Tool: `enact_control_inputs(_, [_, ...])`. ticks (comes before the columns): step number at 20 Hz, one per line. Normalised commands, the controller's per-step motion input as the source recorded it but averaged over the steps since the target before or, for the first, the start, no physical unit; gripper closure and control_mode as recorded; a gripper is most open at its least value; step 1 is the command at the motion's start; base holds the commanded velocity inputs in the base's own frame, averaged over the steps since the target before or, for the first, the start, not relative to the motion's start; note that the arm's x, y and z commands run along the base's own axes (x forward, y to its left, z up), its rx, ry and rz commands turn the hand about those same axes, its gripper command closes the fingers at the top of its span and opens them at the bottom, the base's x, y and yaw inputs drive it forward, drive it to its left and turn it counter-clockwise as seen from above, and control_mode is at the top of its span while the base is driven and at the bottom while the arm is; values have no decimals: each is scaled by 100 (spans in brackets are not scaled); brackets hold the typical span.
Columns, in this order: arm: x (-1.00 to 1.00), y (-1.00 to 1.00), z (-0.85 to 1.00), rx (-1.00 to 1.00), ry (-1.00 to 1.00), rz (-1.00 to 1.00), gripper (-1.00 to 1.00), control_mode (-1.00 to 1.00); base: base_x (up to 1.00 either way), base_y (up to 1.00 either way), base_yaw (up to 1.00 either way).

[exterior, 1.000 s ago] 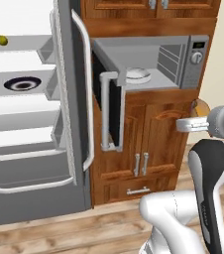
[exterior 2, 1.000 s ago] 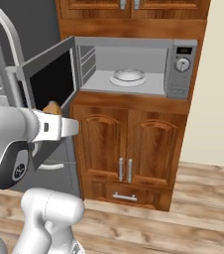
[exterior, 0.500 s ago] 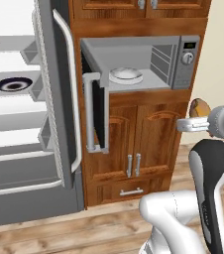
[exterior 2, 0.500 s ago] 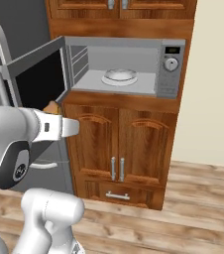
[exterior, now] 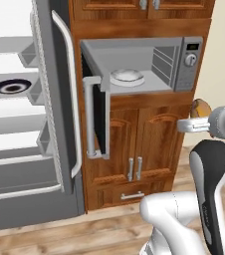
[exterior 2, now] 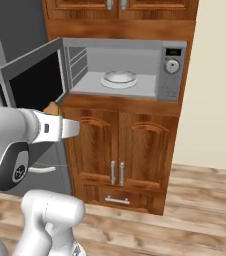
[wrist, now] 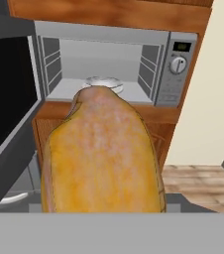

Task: Transport the chicken drumstick from the fridge to the microwave and turn on the microwave.

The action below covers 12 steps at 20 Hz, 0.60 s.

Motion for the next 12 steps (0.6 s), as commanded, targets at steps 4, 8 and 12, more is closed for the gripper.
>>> enact_control_inputs(4, [0,0,0,0,0,0,100,100,36,-24,0])
enact_control_inputs(8, [0,0,0,0,0,0,100,100,32,-26,0])
enact_control_inputs(12, [0,0,0,0,0,0,100,100,37,-30,0])
